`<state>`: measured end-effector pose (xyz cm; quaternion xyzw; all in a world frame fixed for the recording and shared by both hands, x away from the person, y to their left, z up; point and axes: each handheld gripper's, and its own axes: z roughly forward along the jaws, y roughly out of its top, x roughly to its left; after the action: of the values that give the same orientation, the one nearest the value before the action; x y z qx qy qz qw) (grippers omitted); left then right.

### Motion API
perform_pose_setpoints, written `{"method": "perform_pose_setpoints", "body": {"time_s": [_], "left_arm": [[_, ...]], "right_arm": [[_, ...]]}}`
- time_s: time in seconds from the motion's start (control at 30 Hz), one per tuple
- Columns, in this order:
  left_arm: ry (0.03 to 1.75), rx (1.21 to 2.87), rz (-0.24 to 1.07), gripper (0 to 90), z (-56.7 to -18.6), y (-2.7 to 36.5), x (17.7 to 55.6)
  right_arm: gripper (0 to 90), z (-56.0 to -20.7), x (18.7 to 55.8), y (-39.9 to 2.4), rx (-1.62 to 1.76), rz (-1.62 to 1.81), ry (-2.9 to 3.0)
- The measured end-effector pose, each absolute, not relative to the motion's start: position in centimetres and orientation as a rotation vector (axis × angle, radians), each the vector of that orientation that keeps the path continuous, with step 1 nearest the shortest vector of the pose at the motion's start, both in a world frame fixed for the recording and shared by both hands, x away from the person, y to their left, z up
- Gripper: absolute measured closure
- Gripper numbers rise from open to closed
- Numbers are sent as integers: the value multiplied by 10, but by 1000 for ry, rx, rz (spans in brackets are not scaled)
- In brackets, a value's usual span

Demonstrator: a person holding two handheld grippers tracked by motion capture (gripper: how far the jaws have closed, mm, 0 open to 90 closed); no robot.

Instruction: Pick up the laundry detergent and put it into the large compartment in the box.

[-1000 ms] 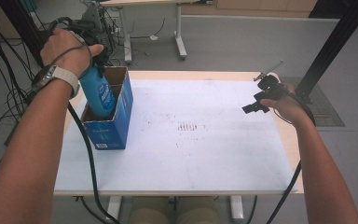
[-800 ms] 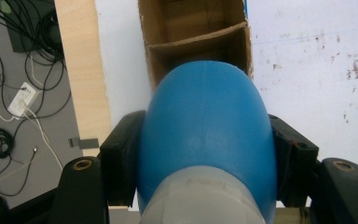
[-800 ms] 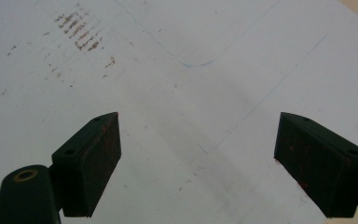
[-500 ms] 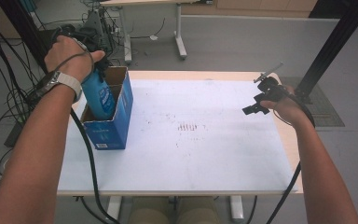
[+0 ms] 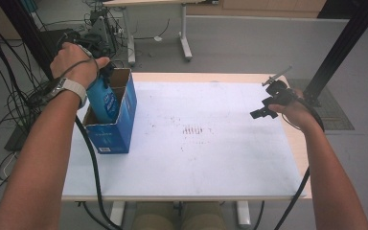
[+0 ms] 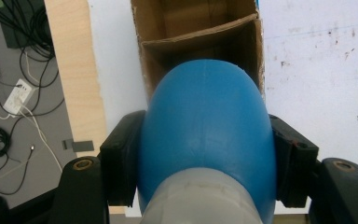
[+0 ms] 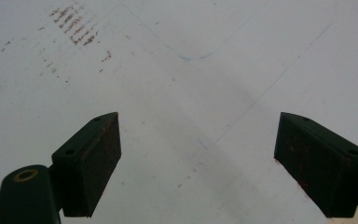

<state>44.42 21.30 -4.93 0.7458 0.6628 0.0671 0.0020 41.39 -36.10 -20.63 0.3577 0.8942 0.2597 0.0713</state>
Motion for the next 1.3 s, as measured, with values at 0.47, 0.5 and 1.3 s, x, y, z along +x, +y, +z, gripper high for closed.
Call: {"method": "perform_pose_setpoints", "body": {"time_s": [0.47,0.5,1.3], "left_arm": [[2090,2346,185,377,-67,215,449],[2089,2348,181,377,-68,215,450],[2091,2349,177,377,-96,217,449]], "right_arm": [[147,-213,415,-363,1085,782,2693],[147,-213,416,-363,1084,784,2693],[147,-221,416,-363,1099,788,2700]]}}
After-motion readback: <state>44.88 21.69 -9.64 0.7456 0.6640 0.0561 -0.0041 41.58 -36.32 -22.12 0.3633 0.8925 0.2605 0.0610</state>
